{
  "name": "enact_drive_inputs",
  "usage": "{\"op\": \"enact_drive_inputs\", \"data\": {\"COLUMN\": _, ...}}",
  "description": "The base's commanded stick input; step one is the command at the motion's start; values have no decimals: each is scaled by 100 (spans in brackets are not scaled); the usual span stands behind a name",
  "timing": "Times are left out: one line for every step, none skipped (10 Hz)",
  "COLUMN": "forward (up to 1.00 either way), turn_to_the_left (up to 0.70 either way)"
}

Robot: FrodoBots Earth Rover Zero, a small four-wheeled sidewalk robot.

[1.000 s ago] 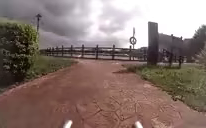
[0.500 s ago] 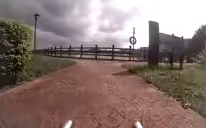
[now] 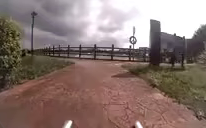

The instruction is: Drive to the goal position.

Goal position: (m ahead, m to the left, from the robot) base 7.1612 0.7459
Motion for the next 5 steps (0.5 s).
{"op": "enact_drive_inputs", "data": {"forward": 50, "turn_to_the_left": 40}}
{"op": "enact_drive_inputs", "data": {"forward": 50, "turn_to_the_left": 50}}
{"op": "enact_drive_inputs", "data": {"forward": 50, "turn_to_the_left": 50}}
{"op": "enact_drive_inputs", "data": {"forward": 50, "turn_to_the_left": 27}}
{"op": "enact_drive_inputs", "data": {"forward": 50, "turn_to_the_left": 0}}
